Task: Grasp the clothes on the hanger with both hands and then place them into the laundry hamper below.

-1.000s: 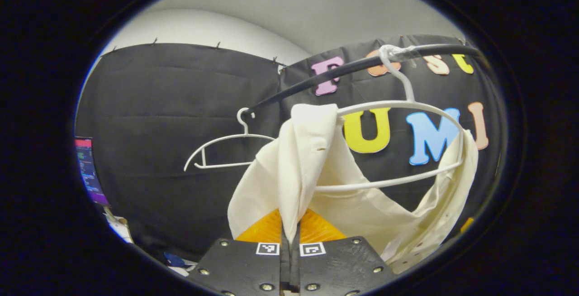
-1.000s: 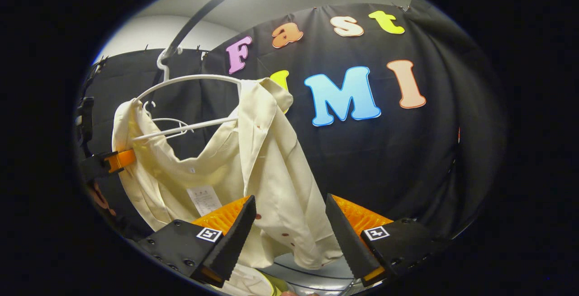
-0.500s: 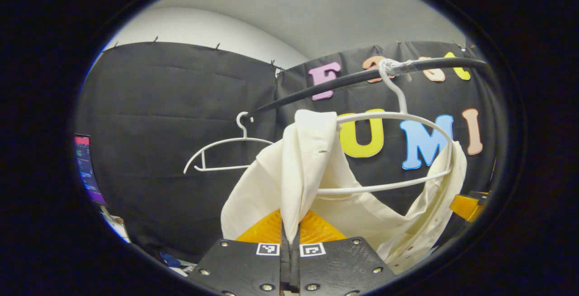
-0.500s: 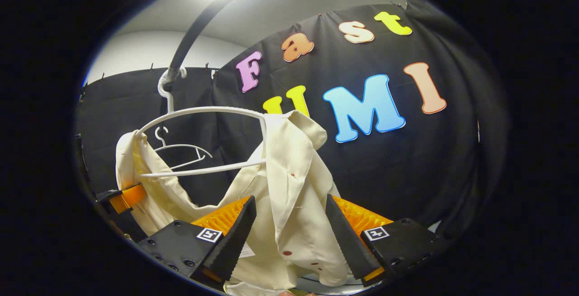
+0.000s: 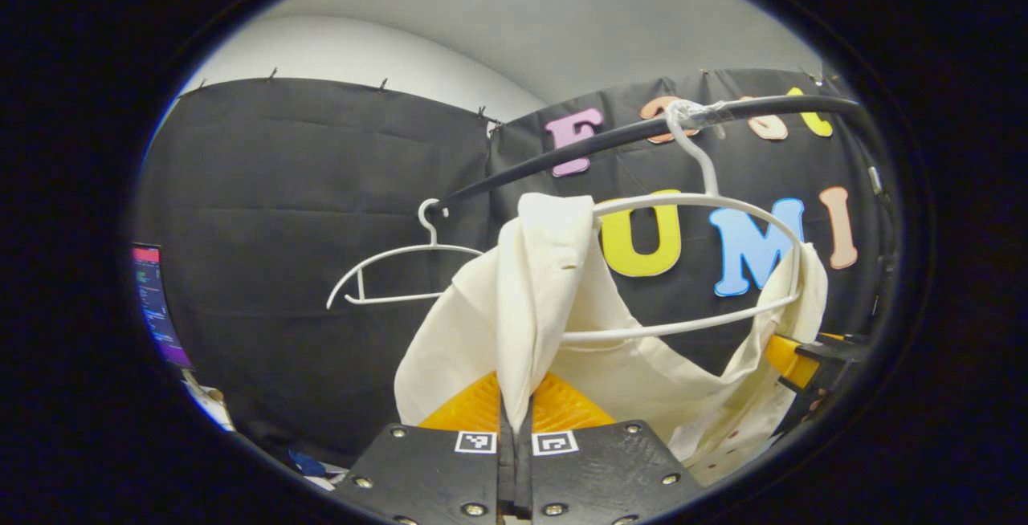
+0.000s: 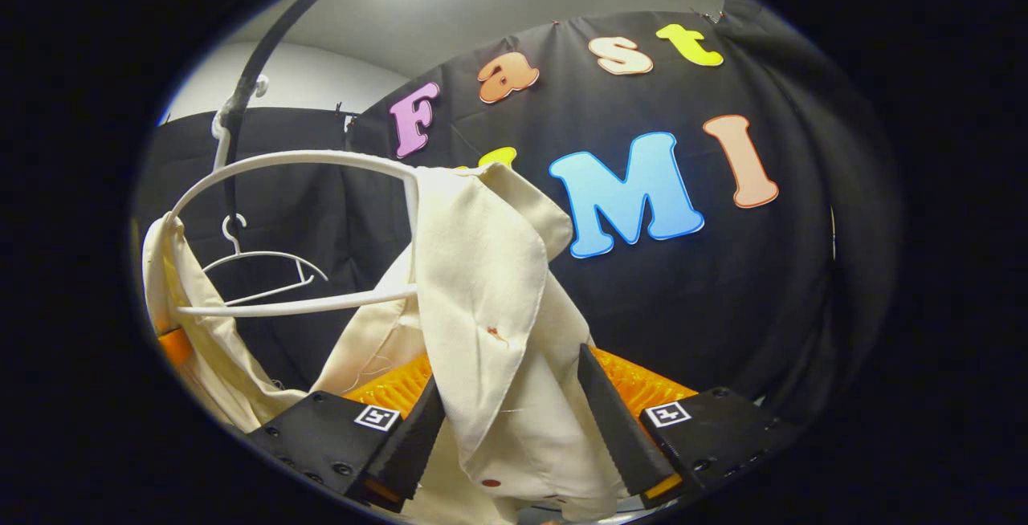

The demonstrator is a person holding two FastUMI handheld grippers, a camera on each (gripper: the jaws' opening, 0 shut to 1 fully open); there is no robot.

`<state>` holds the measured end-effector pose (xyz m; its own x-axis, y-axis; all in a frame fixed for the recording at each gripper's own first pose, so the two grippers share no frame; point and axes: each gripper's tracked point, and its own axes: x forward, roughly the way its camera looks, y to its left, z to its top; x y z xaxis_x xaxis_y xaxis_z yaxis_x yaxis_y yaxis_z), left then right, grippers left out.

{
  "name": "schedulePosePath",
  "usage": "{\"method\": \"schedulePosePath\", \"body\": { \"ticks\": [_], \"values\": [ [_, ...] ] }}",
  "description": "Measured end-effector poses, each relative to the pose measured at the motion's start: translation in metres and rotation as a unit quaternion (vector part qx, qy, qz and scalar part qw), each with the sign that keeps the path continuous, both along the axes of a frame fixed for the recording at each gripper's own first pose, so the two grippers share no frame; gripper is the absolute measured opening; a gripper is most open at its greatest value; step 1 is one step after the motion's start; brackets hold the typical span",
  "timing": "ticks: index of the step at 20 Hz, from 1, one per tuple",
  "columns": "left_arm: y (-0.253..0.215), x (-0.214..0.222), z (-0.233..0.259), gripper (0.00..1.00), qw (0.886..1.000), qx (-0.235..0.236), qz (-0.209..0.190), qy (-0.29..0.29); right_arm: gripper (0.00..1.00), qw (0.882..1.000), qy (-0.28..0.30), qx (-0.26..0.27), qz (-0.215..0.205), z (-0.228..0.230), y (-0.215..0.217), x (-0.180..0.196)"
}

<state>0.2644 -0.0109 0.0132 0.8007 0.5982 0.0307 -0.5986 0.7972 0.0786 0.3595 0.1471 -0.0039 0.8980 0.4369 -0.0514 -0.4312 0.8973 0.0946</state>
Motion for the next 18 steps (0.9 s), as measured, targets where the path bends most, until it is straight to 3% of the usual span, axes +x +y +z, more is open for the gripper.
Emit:
{"method": "schedulePosePath", "body": {
  "ticks": [3,5,6,8,11,12,18],
  "values": [
    [0.001,-0.002,0.001,0.02,1.0,-0.003,-0.001,-0.001,0.65,1.0,-0.007,-0.005,-0.005,0.003,0.0,0.009],
    [0.002,-0.002,0.001,0.02,1.0,-0.005,-0.003,-0.002,0.39,1.0,-0.011,0.002,-0.01,0.007,-0.003,0.014],
    [0.0,-0.002,0.001,0.02,1.0,-0.005,-0.004,-0.003,0.15,1.0,-0.013,0.011,-0.008,0.01,-0.004,0.014],
    [0.001,-0.002,-0.001,0.02,1.0,-0.008,-0.007,-0.002,0.1,0.999,-0.008,0.032,0.015,0.011,0.001,0.012],
    [0.002,-0.002,0.0,0.02,1.0,-0.01,-0.015,0.001,0.0,0.999,-0.018,0.049,0.012,0.021,-0.011,0.014],
    [0.003,-0.004,0.002,0.02,1.0,-0.011,-0.015,-0.003,0.03,0.999,-0.02,0.05,0.006,0.024,-0.015,0.017],
    [0.023,-0.027,0.021,0.02,1.0,-0.009,-0.004,-0.027,0.0,0.996,-0.041,0.075,-0.023,0.046,-0.03,0.029]
  ]
}}
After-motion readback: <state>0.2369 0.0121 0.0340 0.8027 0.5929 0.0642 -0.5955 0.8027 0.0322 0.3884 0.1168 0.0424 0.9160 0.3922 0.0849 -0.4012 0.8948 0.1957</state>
